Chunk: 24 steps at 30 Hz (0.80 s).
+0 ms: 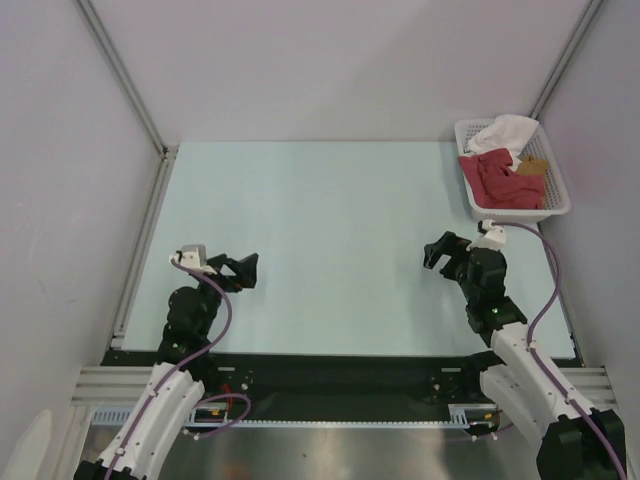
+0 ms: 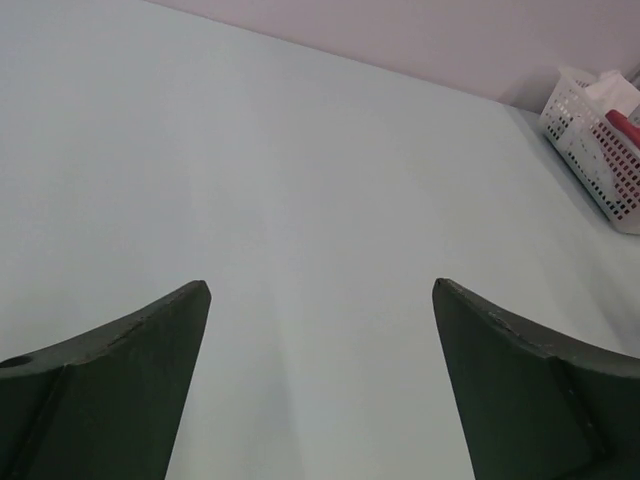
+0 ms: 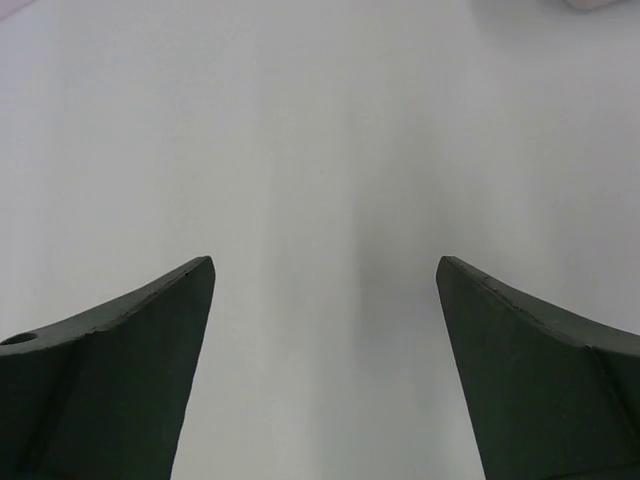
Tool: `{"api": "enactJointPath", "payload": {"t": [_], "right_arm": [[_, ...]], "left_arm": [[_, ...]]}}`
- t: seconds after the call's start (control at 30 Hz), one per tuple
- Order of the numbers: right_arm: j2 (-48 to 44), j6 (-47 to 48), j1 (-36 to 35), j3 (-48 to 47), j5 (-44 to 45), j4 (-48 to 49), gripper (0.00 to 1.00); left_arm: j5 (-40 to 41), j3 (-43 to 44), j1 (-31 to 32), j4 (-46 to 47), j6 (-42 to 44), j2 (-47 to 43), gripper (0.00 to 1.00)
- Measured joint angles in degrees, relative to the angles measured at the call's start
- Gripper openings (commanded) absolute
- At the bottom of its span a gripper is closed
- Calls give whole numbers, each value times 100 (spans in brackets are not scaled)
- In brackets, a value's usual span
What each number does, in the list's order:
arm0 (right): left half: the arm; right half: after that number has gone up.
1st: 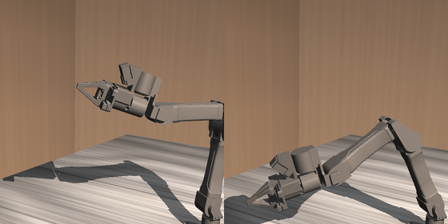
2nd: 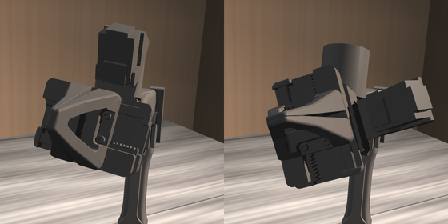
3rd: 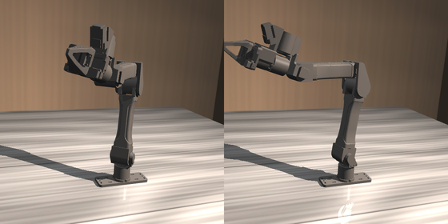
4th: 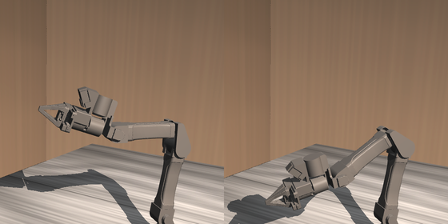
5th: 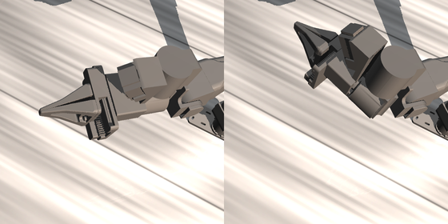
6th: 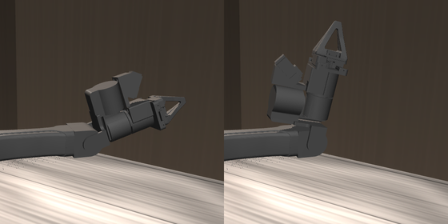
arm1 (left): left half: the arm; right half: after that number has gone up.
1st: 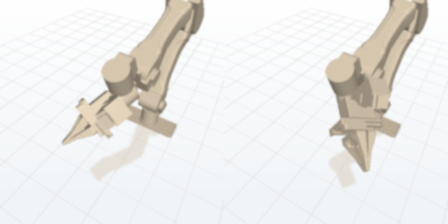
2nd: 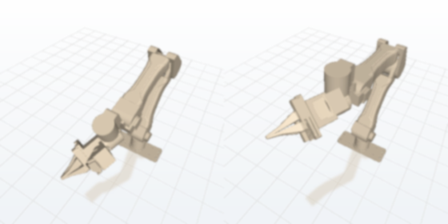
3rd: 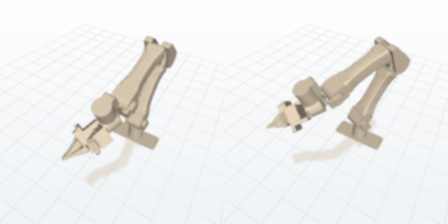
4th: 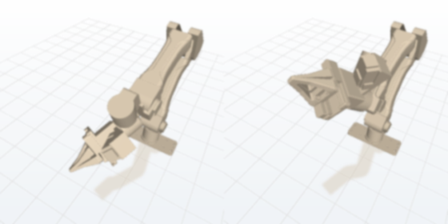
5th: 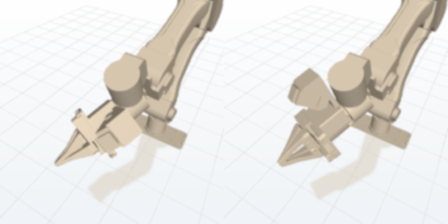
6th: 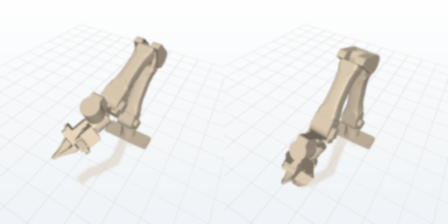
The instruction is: Fold and stack the tank tops
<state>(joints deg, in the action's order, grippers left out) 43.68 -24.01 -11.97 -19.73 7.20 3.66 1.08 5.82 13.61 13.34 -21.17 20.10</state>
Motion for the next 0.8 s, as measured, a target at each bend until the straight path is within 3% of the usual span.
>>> {"api": "enactJointPath", "payload": {"t": [0.1,0.13,0.3,0.5,0.8], "right_arm": [[-61,0,50,-267,0,-146,99],[7,-2,76,-470,15,-280,95],[1510,-81,636,-2708,160,-1180,85],[3147,-267,1576,-4631,420,-1569,88],[5639,-708,1880,-6804,1198,-2291,95]], "left_arm": [[-129,0,0,55,-118,131,100],[-168,0,0,101,-179,177,100],[-422,-4,0,313,-363,326,100],[-450,-7,0,284,-393,74,100],[-380,-7,0,251,-470,271,100]]}}
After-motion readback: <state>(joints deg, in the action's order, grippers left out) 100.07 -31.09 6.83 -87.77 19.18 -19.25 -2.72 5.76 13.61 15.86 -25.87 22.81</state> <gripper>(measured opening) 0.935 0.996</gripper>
